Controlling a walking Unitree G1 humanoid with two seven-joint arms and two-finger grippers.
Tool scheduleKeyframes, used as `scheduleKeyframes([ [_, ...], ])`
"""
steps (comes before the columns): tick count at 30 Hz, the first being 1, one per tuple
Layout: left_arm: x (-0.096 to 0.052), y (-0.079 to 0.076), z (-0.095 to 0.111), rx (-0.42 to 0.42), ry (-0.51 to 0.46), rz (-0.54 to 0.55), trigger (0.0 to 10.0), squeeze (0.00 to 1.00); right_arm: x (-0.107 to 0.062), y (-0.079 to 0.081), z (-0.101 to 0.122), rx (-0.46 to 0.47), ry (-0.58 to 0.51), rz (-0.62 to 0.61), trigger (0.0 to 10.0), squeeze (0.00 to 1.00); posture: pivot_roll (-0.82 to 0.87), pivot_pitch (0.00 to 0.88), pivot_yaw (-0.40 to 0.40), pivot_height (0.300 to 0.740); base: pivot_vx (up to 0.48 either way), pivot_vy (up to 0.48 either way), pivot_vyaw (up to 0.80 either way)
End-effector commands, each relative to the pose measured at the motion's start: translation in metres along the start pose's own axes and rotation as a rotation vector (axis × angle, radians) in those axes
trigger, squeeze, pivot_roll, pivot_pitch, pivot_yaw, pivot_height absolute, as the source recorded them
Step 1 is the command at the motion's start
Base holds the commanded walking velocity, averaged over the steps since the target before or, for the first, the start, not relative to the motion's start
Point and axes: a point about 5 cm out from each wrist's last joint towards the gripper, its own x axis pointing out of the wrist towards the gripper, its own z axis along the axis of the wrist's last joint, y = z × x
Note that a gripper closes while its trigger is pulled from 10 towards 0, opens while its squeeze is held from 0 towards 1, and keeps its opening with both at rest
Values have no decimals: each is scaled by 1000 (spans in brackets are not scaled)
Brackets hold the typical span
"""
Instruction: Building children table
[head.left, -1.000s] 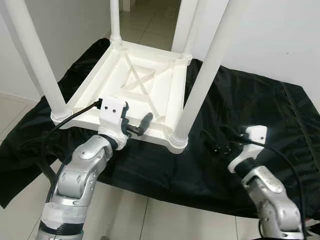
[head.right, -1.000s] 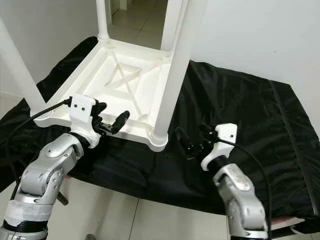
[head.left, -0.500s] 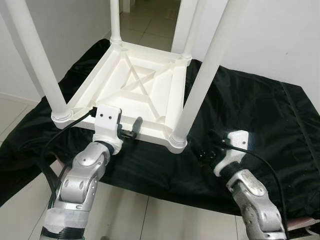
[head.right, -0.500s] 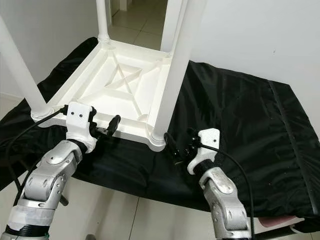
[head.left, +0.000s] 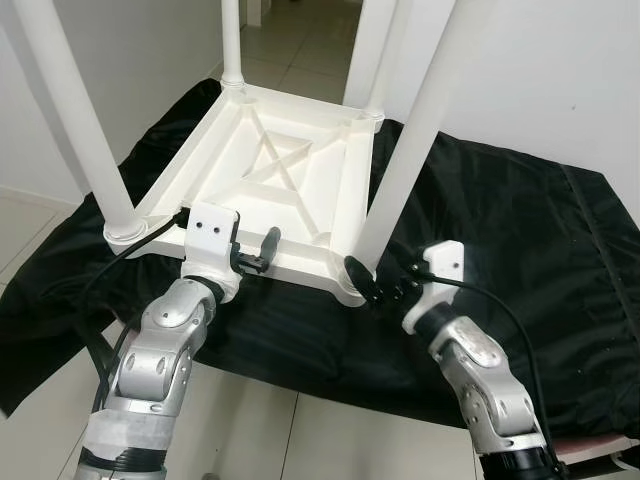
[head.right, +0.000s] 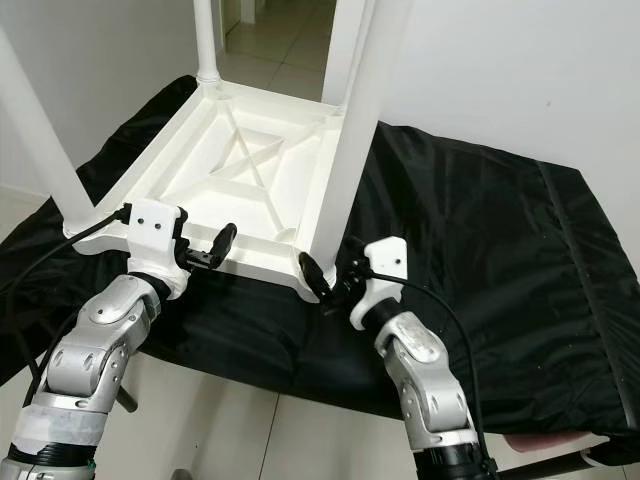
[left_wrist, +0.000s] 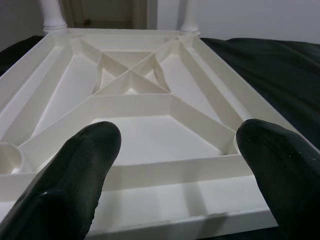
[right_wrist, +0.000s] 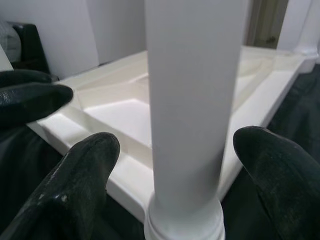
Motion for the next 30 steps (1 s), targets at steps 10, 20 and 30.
scheduleKeyframes([
  [10, 2, -11, 6, 15, -30, -73, 10000, 0, 29, 4, 14, -60, -55, -35, 10000, 0, 33, 30, -104, 740, 0, 0, 0],
  [20, 2, -11, 9, 18, -38, -75, 10000, 0, 48, 7, 29, -131, -94, -65, 2784, 0, 40, 28, -114, 740, 0, 0, 0],
  [30, 0, -15, 8, 18, -32, -98, 10000, 0, 50, 6, 31, -140, -104, -92, 10000, 0, 40, 29, -116, 740, 0, 0, 0],
])
